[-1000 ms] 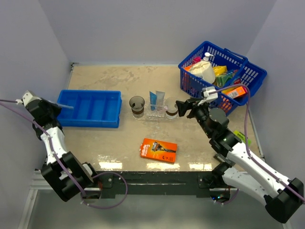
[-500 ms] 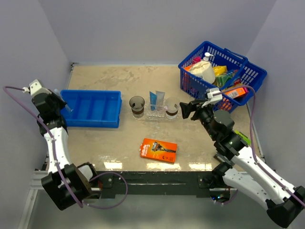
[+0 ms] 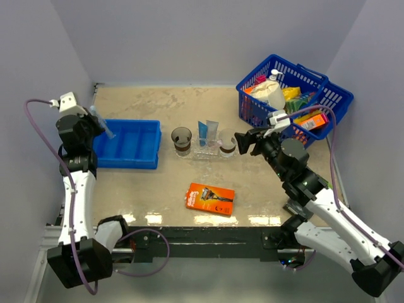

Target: Prepare toiletry sets of a toothbrush and toothpaste on the tray

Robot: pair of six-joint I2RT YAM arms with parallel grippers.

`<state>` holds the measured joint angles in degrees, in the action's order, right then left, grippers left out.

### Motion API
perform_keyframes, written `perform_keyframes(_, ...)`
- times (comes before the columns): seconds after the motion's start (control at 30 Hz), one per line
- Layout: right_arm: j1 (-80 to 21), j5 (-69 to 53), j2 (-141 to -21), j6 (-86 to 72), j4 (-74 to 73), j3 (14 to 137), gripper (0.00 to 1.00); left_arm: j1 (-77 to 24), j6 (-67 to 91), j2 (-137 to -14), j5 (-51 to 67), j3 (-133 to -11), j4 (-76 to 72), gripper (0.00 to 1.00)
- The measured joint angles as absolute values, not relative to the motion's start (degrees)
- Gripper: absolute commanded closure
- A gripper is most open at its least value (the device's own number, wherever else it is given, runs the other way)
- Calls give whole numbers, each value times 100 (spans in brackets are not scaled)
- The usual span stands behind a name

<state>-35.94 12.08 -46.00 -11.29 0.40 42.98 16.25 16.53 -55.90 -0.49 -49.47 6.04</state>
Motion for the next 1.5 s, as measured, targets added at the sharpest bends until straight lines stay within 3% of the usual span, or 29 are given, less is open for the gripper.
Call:
perform_keyframes(0.43,-3695,-71,-5470,-1157,21,5616,32,1015,1986,-5387,1841,-5214,655,96)
perform_keyframes(0.67,-4827,-141,-6438,-1133,71,6265,33,451,2104,-5387,2635,-5358,738,96)
perform_keyframes(0.9,-5264,-279,-7417,-1024,60,7019,32,-93,2143,-5387,3280,-5430,738,96)
perform_keyframes(1.2,-5299,-366,-7887,-1247,45,7891,36,-930,1931,-5415,3570,-5433,744,96)
perform_keyframes(1.5,-5380,-47,-8176,-1608,-3,7985,37,-1398,1885,-5415,3507,-5430,692,96)
